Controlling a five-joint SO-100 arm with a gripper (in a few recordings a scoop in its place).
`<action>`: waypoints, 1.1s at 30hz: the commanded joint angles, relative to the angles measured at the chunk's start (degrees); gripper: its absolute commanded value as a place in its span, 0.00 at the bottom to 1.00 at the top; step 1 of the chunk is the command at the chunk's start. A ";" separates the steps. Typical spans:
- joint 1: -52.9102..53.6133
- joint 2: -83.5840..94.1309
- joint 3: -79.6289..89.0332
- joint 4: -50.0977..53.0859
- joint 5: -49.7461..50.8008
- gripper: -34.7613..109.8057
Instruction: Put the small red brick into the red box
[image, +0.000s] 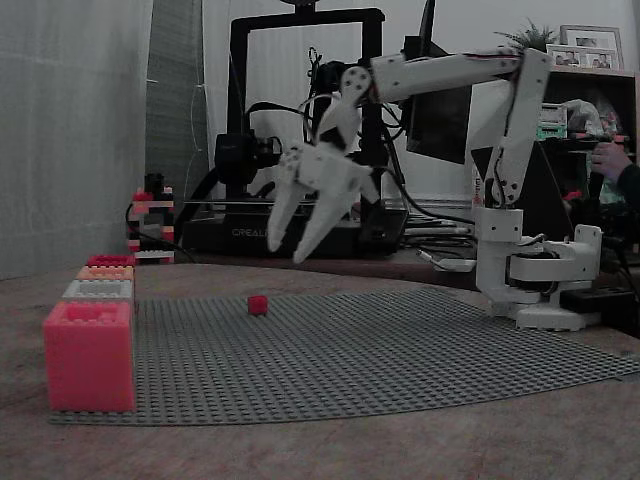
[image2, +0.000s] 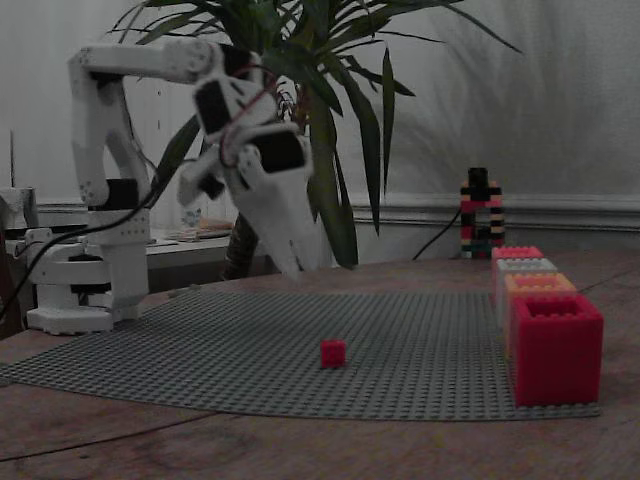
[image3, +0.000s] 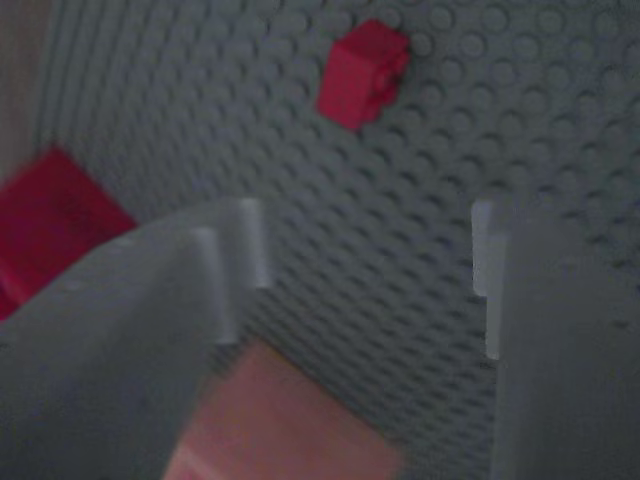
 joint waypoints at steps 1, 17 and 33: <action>0.18 -3.16 -6.94 -0.53 7.21 0.39; -0.79 -18.98 -15.38 -3.78 15.03 0.39; 1.58 -24.96 -19.86 -4.39 15.03 0.37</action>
